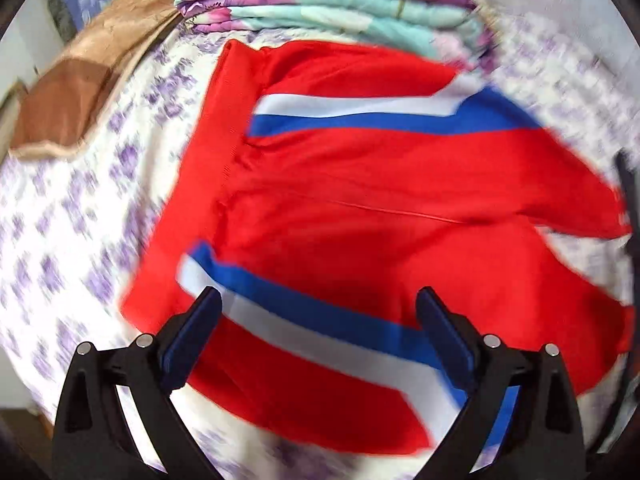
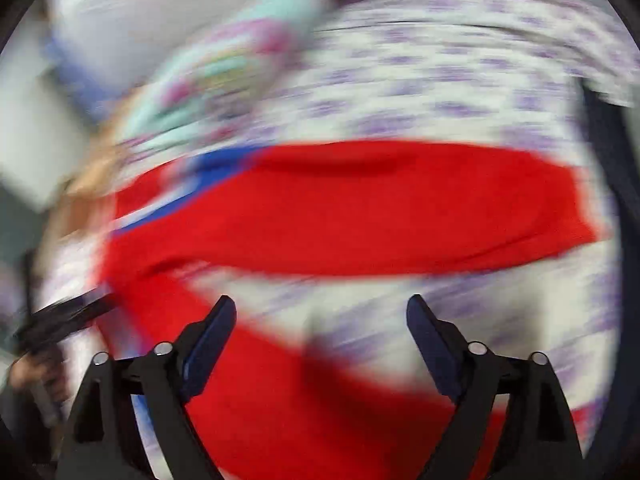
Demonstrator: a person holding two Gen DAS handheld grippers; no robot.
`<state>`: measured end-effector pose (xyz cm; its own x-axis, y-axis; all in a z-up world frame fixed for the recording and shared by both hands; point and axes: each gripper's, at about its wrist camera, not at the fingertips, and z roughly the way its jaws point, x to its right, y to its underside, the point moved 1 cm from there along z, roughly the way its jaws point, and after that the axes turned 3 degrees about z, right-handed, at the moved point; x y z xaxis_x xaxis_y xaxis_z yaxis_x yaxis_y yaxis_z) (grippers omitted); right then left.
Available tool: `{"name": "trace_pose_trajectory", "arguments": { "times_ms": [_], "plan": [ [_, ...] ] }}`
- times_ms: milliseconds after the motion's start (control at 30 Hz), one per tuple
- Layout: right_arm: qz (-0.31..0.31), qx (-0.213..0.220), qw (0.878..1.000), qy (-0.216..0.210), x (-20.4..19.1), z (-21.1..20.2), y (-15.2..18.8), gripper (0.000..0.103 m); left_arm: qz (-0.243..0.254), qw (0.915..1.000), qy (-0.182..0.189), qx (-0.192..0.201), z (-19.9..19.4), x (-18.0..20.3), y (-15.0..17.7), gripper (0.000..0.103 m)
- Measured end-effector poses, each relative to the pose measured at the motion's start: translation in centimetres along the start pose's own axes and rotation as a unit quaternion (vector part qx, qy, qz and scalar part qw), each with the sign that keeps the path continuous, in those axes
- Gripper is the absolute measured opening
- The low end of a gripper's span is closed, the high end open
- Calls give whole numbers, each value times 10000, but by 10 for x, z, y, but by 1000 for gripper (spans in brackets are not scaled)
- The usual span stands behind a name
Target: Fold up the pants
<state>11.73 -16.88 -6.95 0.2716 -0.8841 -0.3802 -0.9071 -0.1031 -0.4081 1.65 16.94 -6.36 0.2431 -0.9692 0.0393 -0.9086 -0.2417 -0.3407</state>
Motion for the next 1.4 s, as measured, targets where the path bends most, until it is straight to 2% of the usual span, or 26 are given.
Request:
{"name": "trace_pose_trajectory", "arguments": {
  "times_ms": [100,167,233,267,333,367,433,467,533,567,633,667,733,800,900,933,1000,1033,1067,1100,1133,1200,1233,1267,1300,1400],
  "plan": [
    [-423,-676,9938,-776,-43,25,31,92,141,9991,380,-145,1,14,23,97],
    [-691,-1195,9891,-514,-48,43,58,92,398,9980,161,-471,21,21,36,97],
    [-774,-1342,9878,-136,-27,42,79,92,489,9974,130,-522,28,19,44,96],
    [-668,-1192,9904,-199,-5,25,88,91,543,9974,173,-442,26,19,47,96],
    [-375,-1077,9935,54,29,0,98,92,675,9968,165,-392,21,21,49,96],
    [-80,-1059,9938,313,61,-21,107,92,741,9964,60,-398,18,20,53,97],
    [469,-856,9943,431,111,-49,112,89,733,9961,-153,-468,16,11,55,98],
    [740,-780,9930,483,128,-61,115,69,634,9966,-170,-508,19,-2,54,98],
    [1385,-710,9867,471,149,-78,114,50,259,9983,-49,-515,11,-21,54,98],
    [1679,-568,9826,562,150,-83,110,62,75,9987,-77,-492,7,-26,53,98],
    [1572,-126,9848,727,127,-89,98,91,-289,9989,-53,-369,-2,-33,48,98],
    [1253,108,9899,652,106,-82,88,94,-463,9986,126,-239,-7,-32,43,98],
    [668,163,9965,480,67,-58,71,95,-599,9972,431,-106,-12,-25,36,98],
    [401,-12,9969,677,46,-27,60,95,-430,9979,472,-55,-5,-4,32,98],
    [362,-511,9958,671,39,17,61,95,-113,9987,-371,-324,33,2,26,98],
    [289,-701,9941,777,41,29,61,96,-118,9982,-453,-368,40,-6,24,99],
    [-115,-643,9938,904,39,24,67,95,-131,9990,-346,-236,40,-17,24,99],
    [-136,-641,9904,1215,48,15,70,95,-120,9991,-318,-246,35,-23,24,98],
    [8,-664,9862,1519,66,2,74,95,-87,9993,-289,-234,27,-29,27,98],
    [304,-671,9845,1593,87,-12,79,95,-50,9995,-195,-236,21,-33,27,96],
    [838,-632,9858,1311,113,-30,84,91,-46,9996,-159,-250,18,-35,28,95],
    [1437,-422,9856,787,130,-55,86,89,-149,9995,-187,-203,4,-37,26,96],
    [1546,-335,9815,1075,129,-63,83,92,-248,9990,-353,-104,-3,-38,25,96],
    [1469,-275,9783,1435,123,-65,78,97,-307,9988,-384,-6,-7,-37,21,96],
    [1285,-125,9794,1552,112,-65,71,97,-372,9989,-265,96,-11,-35,16,96],
    [993,47,9913,864,85,-49,47,97,-436,9990,36,91,-8,-20,4,98]
  ]
}}
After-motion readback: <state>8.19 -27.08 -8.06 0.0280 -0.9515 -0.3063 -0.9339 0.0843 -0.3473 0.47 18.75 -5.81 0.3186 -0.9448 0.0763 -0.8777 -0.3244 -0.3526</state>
